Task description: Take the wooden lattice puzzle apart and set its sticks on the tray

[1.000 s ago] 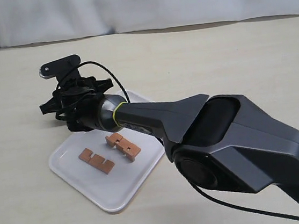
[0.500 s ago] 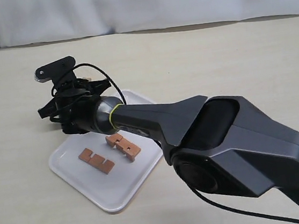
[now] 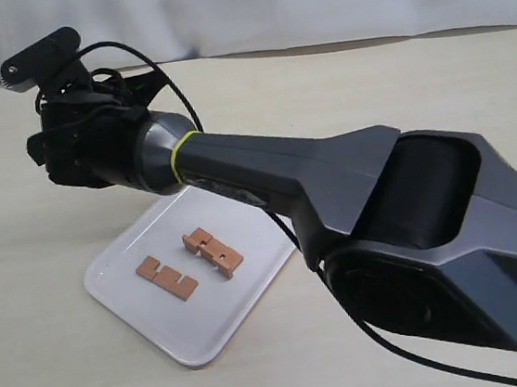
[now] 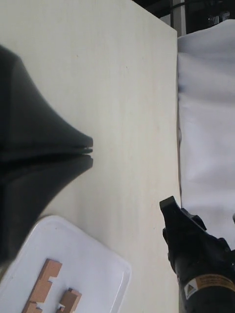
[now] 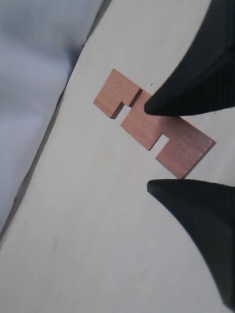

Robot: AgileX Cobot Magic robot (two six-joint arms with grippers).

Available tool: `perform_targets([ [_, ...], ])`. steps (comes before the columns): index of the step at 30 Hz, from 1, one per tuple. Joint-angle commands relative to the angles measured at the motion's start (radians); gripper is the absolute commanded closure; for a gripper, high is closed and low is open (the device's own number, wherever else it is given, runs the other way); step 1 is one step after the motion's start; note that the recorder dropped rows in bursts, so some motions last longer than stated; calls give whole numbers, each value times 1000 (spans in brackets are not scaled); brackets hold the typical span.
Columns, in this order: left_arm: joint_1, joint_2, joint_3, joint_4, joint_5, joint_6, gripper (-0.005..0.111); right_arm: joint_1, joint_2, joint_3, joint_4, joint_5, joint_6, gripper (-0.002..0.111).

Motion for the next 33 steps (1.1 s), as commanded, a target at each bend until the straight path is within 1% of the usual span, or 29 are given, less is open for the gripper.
perform_targets([
  [1,0,-2,3,1,-10,-3,107,0,-45,5,115,77,-169,104],
  [6,0,-2,3,1,-10,-3,107,0,-80,15,247,143,-363,104],
  [9,0,-2,3,1,-10,-3,107,0,-129,99,255,127,-392,104],
  [12,0,-2,3,1,-10,-3,107,-8,-208,236,252,62,-392,104],
  [16,0,-2,3,1,-10,-3,107,-52,-344,476,248,-83,-392,104],
  [22,0,-2,3,1,-7,-3,107,-145,-560,854,255,-463,-401,104],
  [25,0,-2,3,1,-7,-3,107,-207,-637,997,262,-639,-401,104],
  [27,0,-2,3,1,-7,-3,107,-240,-658,1065,262,-710,-401,104],
  [30,0,-2,3,1,-7,-3,107,-276,-661,1143,258,-756,-401,104],
  [33,0,-2,3,1,-7,-3,107,-301,-647,1206,199,-837,-406,104],
])
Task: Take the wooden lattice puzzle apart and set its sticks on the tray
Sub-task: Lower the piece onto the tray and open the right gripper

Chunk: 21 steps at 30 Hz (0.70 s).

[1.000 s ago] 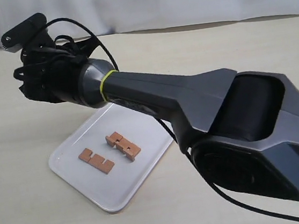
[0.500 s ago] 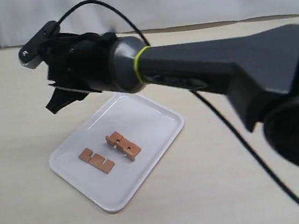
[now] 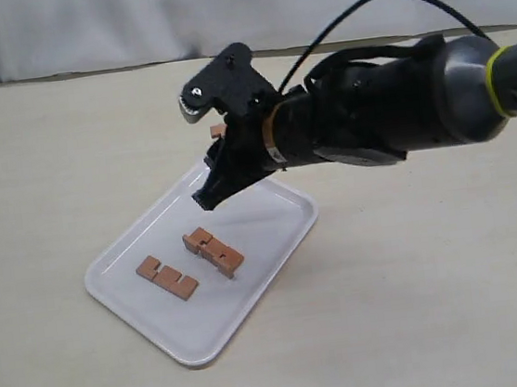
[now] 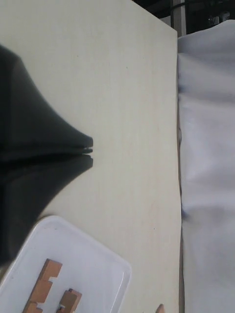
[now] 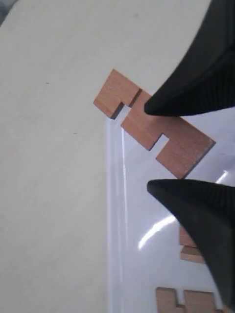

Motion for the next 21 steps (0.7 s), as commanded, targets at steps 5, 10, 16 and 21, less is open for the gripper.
perform_targets([
  [5,0,-2,3,1,-7,-3,107,-49,41,126,-220,-226,-24,104],
  [10,0,-2,3,1,-7,-3,107,-51,94,126,-267,-225,-59,104],
  [16,0,-2,3,1,-9,-3,107,-51,126,124,-267,-145,-100,100],
  [21,0,-2,3,1,-9,-3,107,-51,121,124,-258,-141,-97,64],
])
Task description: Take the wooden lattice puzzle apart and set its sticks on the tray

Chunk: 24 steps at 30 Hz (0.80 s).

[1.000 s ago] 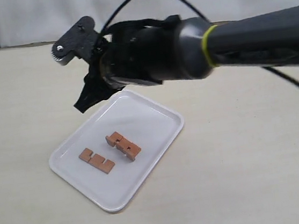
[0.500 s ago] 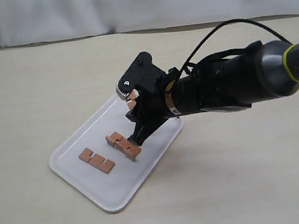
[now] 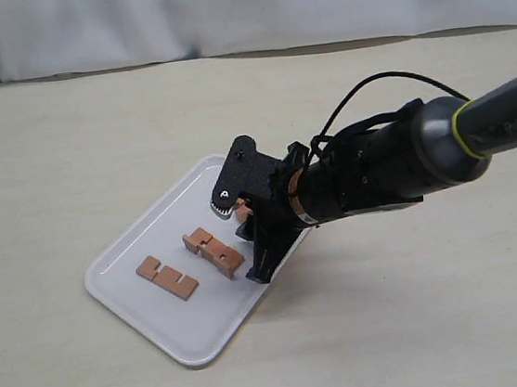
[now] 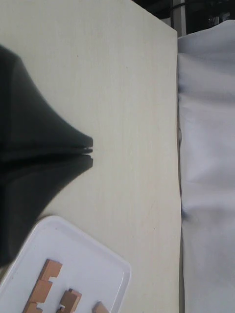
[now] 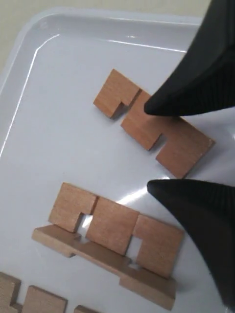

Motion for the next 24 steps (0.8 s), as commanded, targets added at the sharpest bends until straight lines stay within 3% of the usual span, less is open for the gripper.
perform_targets([
  [1,0,-2,3,1,-9,-3,107,-5,-17,2,7,11,-6,60],
  [10,0,-2,3,1,-9,-3,107,0,-160,2,189,126,81,59],
  [12,0,-2,3,1,-9,-3,107,0,-189,2,231,225,85,68],
  [17,0,-2,3,1,-9,-3,107,0,-217,2,239,479,30,104],
  [21,0,-2,3,1,-9,-3,107,0,-217,-23,264,716,-43,104],
  [24,0,-2,3,1,-9,-3,107,-25,-217,-69,413,882,-214,104],
])
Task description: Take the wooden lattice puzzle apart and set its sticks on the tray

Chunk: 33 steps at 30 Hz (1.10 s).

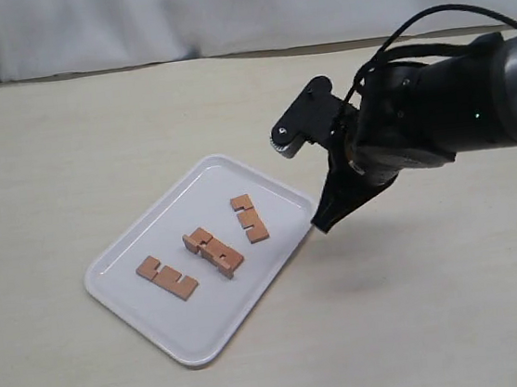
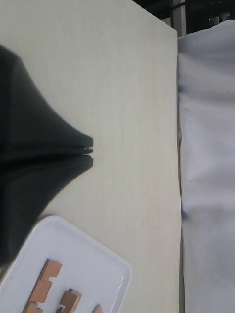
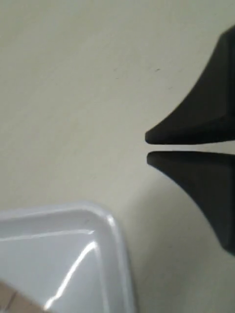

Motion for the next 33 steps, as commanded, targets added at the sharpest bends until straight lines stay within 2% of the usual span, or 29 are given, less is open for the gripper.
perform_targets([
  [1,0,-2,3,1,-9,-3,107,-47,-9,-70,235,256,-259,104],
  [3,0,-2,3,1,-9,-3,107,-108,-17,-104,402,338,-394,104],
  [7,0,-2,3,1,-9,-3,107,-241,-113,-97,569,335,-417,104],
  [15,0,-2,3,1,-9,-3,107,-481,-426,57,603,174,-322,104],
  [20,0,-2,3,1,-9,-3,107,-526,-621,230,596,-22,-282,104],
  [24,0,-2,3,1,-9,-3,107,-525,-789,337,596,-133,-240,104],
  [30,0,-2,3,1,-11,-2,107,-523,-1164,462,565,-229,-192,104],
  [33,0,-2,3,1,-11,-2,107,-523,-1382,567,572,-365,-192,104],
])
